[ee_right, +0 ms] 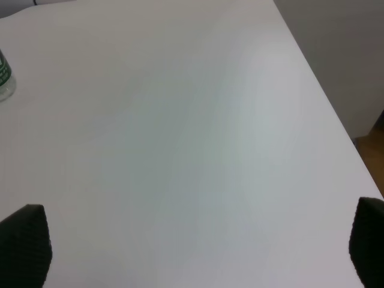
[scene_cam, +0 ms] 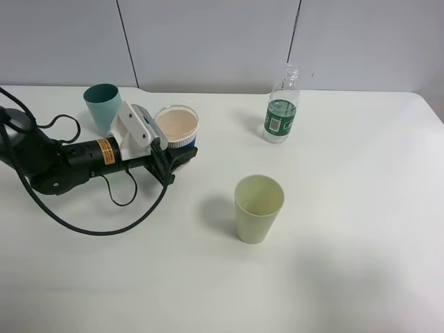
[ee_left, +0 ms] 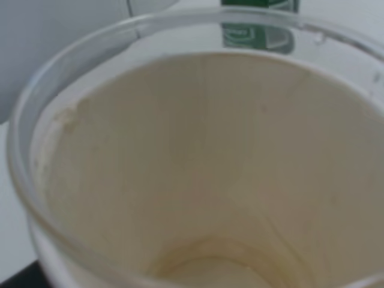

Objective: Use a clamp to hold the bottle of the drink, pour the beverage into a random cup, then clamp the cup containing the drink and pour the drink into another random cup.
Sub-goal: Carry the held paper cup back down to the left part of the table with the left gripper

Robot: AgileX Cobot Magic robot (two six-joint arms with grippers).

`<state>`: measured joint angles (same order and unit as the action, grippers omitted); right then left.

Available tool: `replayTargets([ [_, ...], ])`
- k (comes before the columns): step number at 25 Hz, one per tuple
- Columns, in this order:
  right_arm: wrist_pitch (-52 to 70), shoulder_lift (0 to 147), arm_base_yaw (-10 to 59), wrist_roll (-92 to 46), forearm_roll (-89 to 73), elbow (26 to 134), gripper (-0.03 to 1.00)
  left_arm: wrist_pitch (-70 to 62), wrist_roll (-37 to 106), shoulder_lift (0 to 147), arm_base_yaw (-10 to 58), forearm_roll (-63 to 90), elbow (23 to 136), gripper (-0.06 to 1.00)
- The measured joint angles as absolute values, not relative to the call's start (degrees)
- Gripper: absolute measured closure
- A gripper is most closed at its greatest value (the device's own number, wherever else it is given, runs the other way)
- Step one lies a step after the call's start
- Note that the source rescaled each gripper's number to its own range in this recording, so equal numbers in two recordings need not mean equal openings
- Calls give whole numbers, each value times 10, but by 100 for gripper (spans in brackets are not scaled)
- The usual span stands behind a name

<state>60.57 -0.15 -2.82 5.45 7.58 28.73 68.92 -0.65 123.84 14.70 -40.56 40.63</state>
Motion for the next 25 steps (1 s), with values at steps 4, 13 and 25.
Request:
replayTargets([
  [4, 606, -1, -28, 55, 76, 287, -3, 689, -6, 1263, 147, -413, 421, 89],
  [13, 606, -1, -28, 55, 76, 287, -3, 709, -9, 1293, 146, -412, 423, 89],
  [25, 606, -1, -28, 55, 76, 287, -3, 710, -9, 1294, 142, -413, 423, 89],
])
